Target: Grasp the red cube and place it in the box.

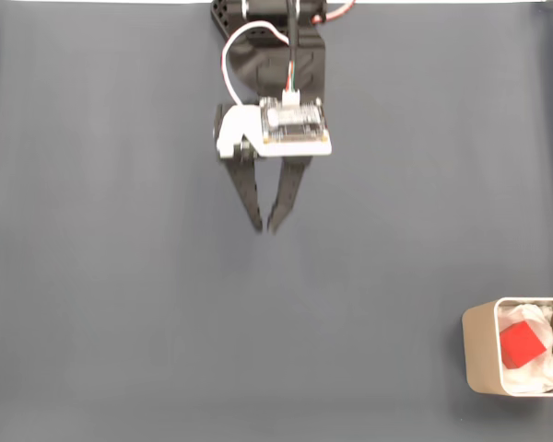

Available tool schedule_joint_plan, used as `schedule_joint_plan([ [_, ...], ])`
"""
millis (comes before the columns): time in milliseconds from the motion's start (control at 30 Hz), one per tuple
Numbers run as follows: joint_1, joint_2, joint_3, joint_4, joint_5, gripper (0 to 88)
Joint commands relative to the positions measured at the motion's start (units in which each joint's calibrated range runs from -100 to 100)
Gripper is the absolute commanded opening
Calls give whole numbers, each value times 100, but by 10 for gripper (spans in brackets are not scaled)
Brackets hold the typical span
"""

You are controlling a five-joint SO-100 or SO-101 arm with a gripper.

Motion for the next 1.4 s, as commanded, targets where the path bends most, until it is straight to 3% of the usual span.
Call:
schedule_joint_plan([
  [0, 60, -1510, 1562, -96, -5, 0],
  [300, 24, -3693, 3532, 904, -127, 0],
  [600, -89, -4855, 3824, 3772, -205, 0],
  [733, -47, -4872, 3824, 4445, -230, 0],
  [1367, -25, -4872, 3824, 4543, -332, 3],
])
